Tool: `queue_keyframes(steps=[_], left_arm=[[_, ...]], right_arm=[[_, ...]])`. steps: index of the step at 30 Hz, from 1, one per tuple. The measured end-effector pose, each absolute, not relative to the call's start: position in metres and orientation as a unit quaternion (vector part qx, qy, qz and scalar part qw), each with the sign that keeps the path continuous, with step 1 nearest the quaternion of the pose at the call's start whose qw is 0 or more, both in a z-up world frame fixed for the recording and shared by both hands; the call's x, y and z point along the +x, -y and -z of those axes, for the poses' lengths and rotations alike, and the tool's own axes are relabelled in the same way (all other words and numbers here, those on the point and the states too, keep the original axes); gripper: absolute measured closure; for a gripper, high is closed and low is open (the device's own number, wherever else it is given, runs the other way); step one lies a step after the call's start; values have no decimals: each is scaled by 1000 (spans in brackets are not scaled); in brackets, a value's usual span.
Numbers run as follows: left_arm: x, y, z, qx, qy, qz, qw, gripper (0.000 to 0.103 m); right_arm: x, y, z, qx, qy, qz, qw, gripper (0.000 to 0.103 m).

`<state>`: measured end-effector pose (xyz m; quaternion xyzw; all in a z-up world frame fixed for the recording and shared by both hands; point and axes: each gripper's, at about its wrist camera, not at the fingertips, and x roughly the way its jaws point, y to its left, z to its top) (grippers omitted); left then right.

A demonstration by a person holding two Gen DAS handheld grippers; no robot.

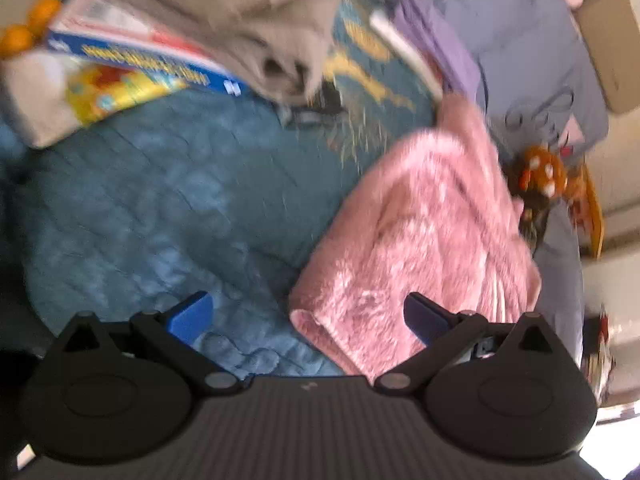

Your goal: Fold clothes

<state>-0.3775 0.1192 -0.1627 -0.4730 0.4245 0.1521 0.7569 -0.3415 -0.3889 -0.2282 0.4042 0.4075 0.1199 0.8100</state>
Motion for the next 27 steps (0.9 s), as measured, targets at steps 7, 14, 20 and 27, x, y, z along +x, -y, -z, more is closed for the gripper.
queue_keyframes(steps=[7,14,20,27], left_arm=[[-361,-122,188,-520,-410,-106,742,39],[-362,-124,193,-533,-377,-87,753,89],[-368,-117,170,-490,-354,-106,789,94],[-370,-111,102,-463,-299,-58,832,94]], right_arm=[[-340,391,235,405,-419,-111,805,87],[-340,386,237,393,-419,-114,810,89],[-342,388,227,403,-392,-125,818,95],[-329,413,207,512,-334,-153,777,95]])
